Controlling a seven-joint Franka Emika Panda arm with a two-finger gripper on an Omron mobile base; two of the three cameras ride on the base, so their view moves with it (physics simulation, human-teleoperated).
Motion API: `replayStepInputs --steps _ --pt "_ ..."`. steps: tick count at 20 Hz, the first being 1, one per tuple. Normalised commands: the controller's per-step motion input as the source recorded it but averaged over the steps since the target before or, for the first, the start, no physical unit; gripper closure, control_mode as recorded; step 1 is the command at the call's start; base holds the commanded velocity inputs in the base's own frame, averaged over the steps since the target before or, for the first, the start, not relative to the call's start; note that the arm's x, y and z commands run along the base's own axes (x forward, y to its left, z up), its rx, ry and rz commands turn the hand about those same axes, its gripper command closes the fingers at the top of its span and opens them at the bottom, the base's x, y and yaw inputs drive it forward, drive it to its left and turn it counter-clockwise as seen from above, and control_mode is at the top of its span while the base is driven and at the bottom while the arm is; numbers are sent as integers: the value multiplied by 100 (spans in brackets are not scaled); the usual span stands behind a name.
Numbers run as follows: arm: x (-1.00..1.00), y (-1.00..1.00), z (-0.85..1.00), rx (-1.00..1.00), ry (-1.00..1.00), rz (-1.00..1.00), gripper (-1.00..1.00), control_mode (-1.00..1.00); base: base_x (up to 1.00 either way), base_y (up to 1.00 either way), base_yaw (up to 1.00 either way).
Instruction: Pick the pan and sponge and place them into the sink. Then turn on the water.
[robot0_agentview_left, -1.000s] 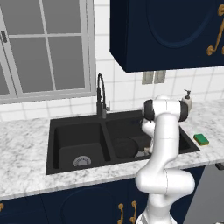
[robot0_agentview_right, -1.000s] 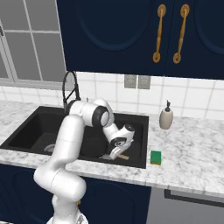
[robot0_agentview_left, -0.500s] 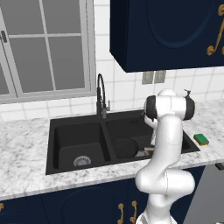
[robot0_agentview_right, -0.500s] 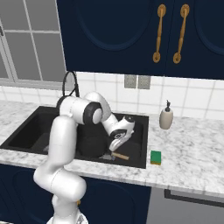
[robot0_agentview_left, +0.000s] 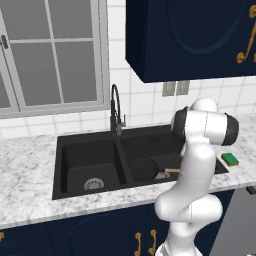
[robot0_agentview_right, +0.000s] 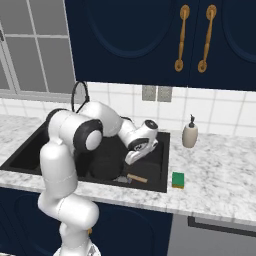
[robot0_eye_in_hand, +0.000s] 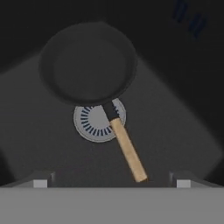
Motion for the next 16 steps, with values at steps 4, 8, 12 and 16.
replayStepInputs --steps 4,8,12,16 --pt "-59 -16 70 0 -1 -35 -100 -100 0 0 0" --pt "-45 -6 99 -6 0 -28 -100 -100 0 0 0" --pt "-63 -20 41 -15 0 -39 -100 -100 0 0 0" --pt "-54 -42 23 -3 1 -42 -100 -100 0 0 0"
